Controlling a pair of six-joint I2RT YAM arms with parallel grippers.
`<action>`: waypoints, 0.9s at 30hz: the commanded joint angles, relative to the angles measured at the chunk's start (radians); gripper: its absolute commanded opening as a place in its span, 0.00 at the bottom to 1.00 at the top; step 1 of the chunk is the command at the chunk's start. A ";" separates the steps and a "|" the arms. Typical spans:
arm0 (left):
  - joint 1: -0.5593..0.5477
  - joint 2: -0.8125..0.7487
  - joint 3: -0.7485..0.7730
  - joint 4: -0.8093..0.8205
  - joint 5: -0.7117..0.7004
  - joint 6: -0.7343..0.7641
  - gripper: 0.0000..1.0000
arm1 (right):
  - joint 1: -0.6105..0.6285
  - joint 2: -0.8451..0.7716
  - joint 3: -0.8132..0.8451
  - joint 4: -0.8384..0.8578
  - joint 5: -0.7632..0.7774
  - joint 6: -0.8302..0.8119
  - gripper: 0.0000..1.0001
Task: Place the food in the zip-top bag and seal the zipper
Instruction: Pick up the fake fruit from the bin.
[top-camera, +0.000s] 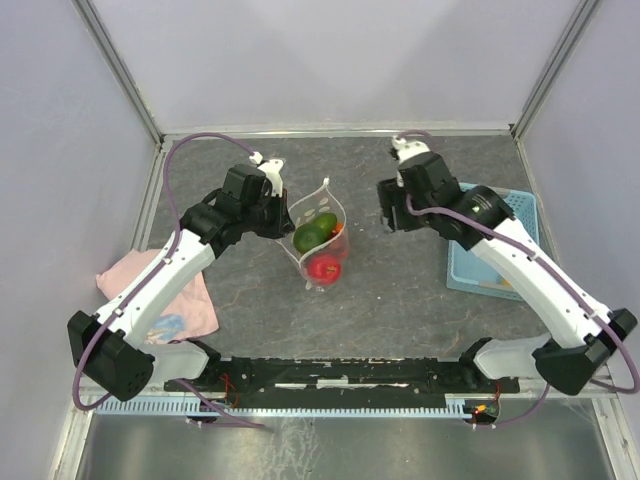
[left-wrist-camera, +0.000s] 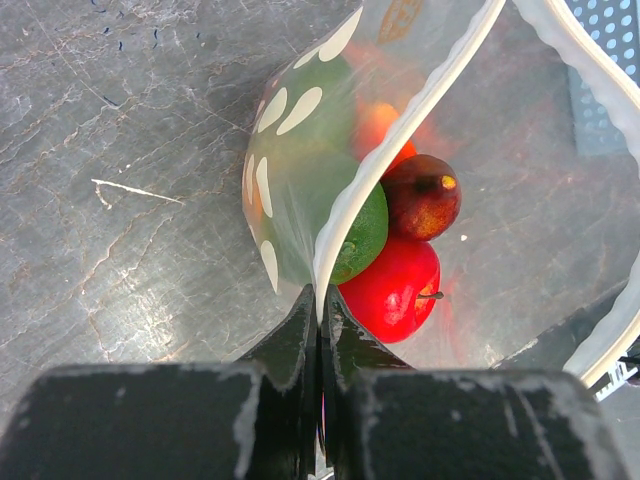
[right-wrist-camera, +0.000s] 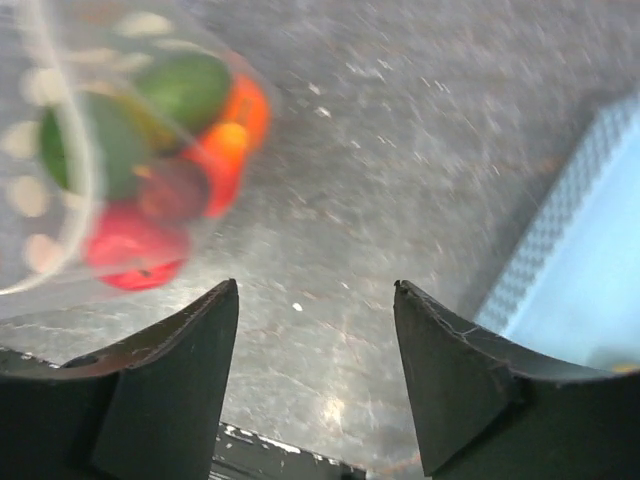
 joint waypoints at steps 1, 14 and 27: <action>-0.001 -0.027 0.004 0.036 0.009 -0.014 0.03 | -0.119 -0.109 -0.156 -0.041 0.061 0.116 0.74; -0.001 -0.027 0.000 0.042 0.011 -0.013 0.03 | -0.397 -0.245 -0.446 -0.038 0.159 0.226 0.94; -0.001 -0.012 -0.002 0.045 0.020 -0.013 0.03 | -0.721 -0.204 -0.577 -0.028 0.370 0.499 1.00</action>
